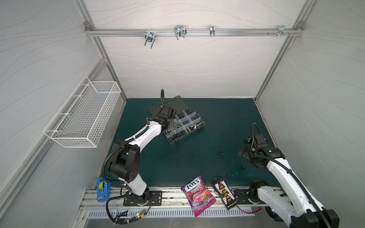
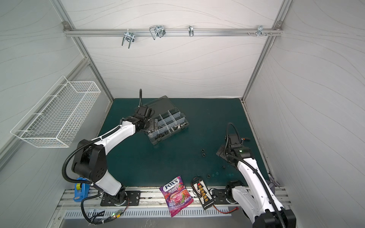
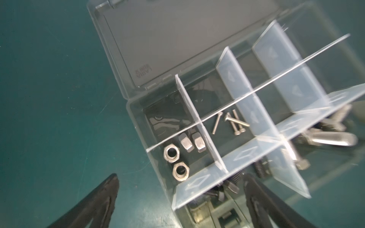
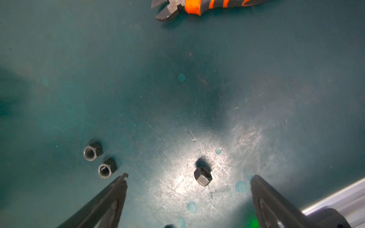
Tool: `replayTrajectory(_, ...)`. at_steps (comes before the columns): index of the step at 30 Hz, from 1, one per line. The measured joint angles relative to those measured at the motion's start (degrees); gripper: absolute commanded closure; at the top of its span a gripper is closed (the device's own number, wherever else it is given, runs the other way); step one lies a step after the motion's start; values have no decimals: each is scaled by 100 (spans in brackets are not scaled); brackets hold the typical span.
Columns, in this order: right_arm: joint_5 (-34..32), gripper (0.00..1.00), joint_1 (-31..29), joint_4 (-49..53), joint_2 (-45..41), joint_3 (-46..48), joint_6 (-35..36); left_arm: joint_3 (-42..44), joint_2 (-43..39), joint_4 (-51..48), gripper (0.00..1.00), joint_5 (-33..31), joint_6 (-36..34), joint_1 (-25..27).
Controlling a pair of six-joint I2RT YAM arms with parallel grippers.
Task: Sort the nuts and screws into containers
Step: 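Draw the left gripper back while the right gripper moves over a black nut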
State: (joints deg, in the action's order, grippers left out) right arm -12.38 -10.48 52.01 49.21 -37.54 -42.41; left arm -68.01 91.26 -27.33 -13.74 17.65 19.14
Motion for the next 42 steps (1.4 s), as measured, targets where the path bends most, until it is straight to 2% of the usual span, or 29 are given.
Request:
replayTrajectory(8, -153, 1, -238, 184, -50, 0, -120, 859, -1314, 227, 1, 365, 398, 0)
replayTrajectory(19, -546, 3, -1139, 610, 197, -127, -743, 1996, -2830, 221, 1, 645, 918, 0)
replayTrajectory(33, -675, 14, -1659, 1298, 195, -186, -1375, 2634, -3305, 195, 1, 962, 1110, 0)
replayTrajectory(42, -442, 22, -1694, 1075, 129, 181, -1453, 2684, -3257, 258, 1, 1099, 1115, 0)
